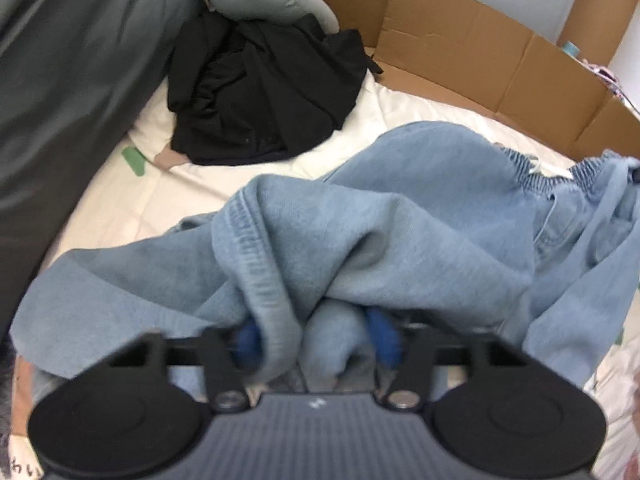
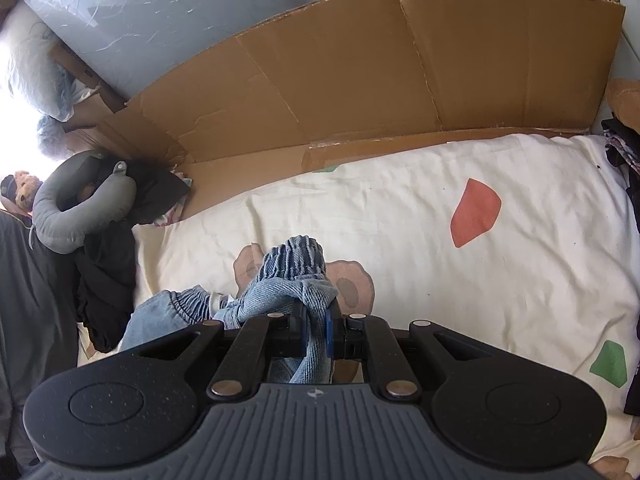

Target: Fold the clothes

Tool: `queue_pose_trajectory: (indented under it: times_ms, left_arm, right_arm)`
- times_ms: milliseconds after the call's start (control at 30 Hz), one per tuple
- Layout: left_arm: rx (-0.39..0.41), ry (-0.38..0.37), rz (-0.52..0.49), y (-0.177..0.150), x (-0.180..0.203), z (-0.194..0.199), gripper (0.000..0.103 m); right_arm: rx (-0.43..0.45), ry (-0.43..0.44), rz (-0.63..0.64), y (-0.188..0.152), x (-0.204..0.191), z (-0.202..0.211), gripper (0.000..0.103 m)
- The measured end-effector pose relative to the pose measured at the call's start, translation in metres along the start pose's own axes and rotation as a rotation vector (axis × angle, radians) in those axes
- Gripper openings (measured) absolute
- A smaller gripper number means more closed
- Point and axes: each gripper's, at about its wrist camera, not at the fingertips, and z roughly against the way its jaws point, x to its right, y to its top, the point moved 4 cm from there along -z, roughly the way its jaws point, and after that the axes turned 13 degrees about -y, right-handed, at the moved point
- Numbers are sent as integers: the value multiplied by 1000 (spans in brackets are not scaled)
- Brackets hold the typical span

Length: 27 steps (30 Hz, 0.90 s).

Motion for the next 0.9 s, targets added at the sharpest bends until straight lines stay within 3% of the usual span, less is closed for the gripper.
queue_pose_trajectory:
  times_ms: [100,233,467,500,567,600,633,700,833,900]
  left_arm:
    - [-15,10,-41,-11,3,2,78]
    - [-76,75,-95,-27,0,-8,76]
    - [-38,47,-2,-25,-15,-20,74]
    - [-37,51,0,-26,-17,-24,68]
    - [-55,57,14,-29,-23,-32,45]
    - [-61,53,26,-30,-26,-35,26]
    - [-64,44,42,-31,-28,-37,17]
    - [-48,33,55,-32,-29,-36,10]
    - [-17,-31,31,-27,-13,-29,7]
    - [-14,-73,9,-23,0,-25,6]
  right_arm:
    - [-3,1,-4,-2,1,-1,7]
    - [-2,5,-4,-3,-1,-2,7]
    - [-2,1,1,-5,-2,-4,7]
    - [-2,-1,3,-5,-3,-5,7]
    - [-3,-4,9,-5,-3,-5,7]
    - [-4,-5,12,-6,-3,-6,7]
    - [-4,-5,15,-6,-3,-6,7]
    - [-5,-6,20,-6,-3,-7,7]
    - [-5,-1,61,-8,-5,-6,7]
    - [-10,4,142,-10,-12,-5,7]
